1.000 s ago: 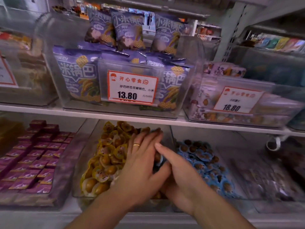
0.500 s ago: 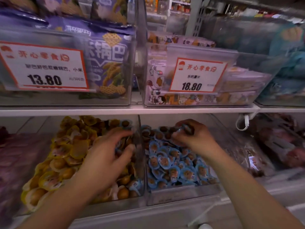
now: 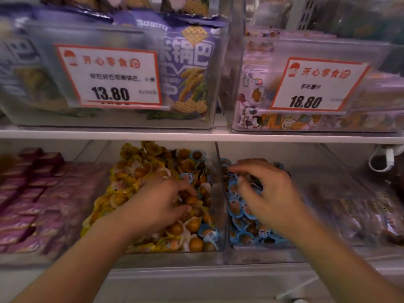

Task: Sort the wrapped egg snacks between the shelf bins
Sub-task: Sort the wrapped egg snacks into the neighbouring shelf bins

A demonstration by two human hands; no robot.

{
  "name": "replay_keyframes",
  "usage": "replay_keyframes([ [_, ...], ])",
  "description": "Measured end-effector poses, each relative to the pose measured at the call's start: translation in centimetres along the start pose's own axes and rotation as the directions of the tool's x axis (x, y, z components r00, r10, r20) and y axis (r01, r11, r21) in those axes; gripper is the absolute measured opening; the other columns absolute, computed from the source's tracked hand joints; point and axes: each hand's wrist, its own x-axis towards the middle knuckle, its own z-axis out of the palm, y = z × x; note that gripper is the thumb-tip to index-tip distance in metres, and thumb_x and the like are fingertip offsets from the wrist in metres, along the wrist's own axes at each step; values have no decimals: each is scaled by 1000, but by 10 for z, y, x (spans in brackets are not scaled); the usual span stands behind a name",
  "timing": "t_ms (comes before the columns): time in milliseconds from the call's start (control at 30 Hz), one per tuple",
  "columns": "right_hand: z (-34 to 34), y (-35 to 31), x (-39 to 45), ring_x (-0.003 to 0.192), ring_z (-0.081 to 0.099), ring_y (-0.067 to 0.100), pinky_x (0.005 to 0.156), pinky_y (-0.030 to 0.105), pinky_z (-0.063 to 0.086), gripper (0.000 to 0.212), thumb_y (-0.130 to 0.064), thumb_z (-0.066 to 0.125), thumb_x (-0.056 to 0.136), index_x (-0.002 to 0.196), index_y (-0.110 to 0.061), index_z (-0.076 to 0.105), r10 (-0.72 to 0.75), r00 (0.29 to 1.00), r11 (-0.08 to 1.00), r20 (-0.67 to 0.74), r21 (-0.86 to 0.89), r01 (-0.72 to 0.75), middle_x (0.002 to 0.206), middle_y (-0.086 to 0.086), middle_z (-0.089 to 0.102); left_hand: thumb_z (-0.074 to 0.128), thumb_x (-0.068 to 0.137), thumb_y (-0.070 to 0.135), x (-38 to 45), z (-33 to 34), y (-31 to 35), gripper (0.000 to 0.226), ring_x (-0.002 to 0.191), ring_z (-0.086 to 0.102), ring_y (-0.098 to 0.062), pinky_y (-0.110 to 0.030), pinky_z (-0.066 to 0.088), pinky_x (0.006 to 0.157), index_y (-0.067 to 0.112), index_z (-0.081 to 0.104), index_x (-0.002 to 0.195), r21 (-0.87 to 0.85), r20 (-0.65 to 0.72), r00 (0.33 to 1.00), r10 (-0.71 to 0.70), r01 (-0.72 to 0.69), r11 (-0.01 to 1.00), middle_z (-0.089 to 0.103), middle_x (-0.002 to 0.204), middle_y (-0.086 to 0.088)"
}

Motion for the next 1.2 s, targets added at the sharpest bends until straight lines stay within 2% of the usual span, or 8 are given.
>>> replay_keyframes([
  [100,23,-19,-6,128,49,9,108,26,40,25,-24,61,91,113,-19,73,-180,970,976,162,-96,197,116,-7,65,68,80,39,-7,-8,-4,27,96,62,-3,-31,51,87,39,66,107,-160,-97,995,-5,-11,987,67,104,16],
  [200,31,-27,-4,136,44,11,115,40,35,26,-21,64,92,117,-19,71,-149,973,982,174,-88,166,120,-7,66,75,82,32,-15,-16,-14,26,96,62,5,-21,51,86,46,64,100,-279,-197,978,-73,15,960,68,102,23],
  [333,37,-37,3,128,47,5,118,35,30,45,-42,56,92,136,-34,51,-106,963,994,250,-5,110,130,-13,59,73,83,43,-19,-25,-8,24,92,66,8,-17,54,79,43,69,106,-532,-281,946,-165,-10,847,71,97,27],
  [433,43,-36,8,136,41,11,124,33,13,53,-42,59,91,142,-31,49,-101,941,980,323,-130,150,137,-7,58,66,83,40,-20,-27,-8,28,97,61,8,-22,50,87,40,64,111,-198,-299,954,-29,-32,980,66,99,28],
  [533,47,-32,10,140,37,11,124,38,12,41,-28,61,92,133,-24,62,-97,943,969,318,-185,162,133,-4,62,58,82,37,-24,-26,-13,33,106,59,-18,-38,41,97,35,65,114,83,-157,988,4,9,997,62,116,12],
  [700,51,-29,11,133,45,9,120,40,27,34,-15,63,88,120,-23,71,-83,969,990,233,-88,106,125,-2,65,40,84,56,-18,-24,-9,46,112,54,-15,-42,36,100,30,74,67,24,-217,976,14,-8,1000,65,113,17],
  [967,36,-13,19,96,64,-7,83,7,47,26,-7,60,90,96,-28,75,97,992,985,-81,151,-84,99,-18,72,53,87,62,-2,-3,-4,49,131,38,-17,-40,16,117,42,50,131,224,-21,1000,0,5,975,52,129,13],
  [1200,41,-11,11,110,55,2,95,6,37,20,-10,58,87,95,-14,76,-51,999,998,-15,38,52,103,-5,66,68,73,65,8,-20,-12,27,118,37,-11,-39,26,110,44,62,89,94,80,997,-4,-4,996,50,113,19],
])
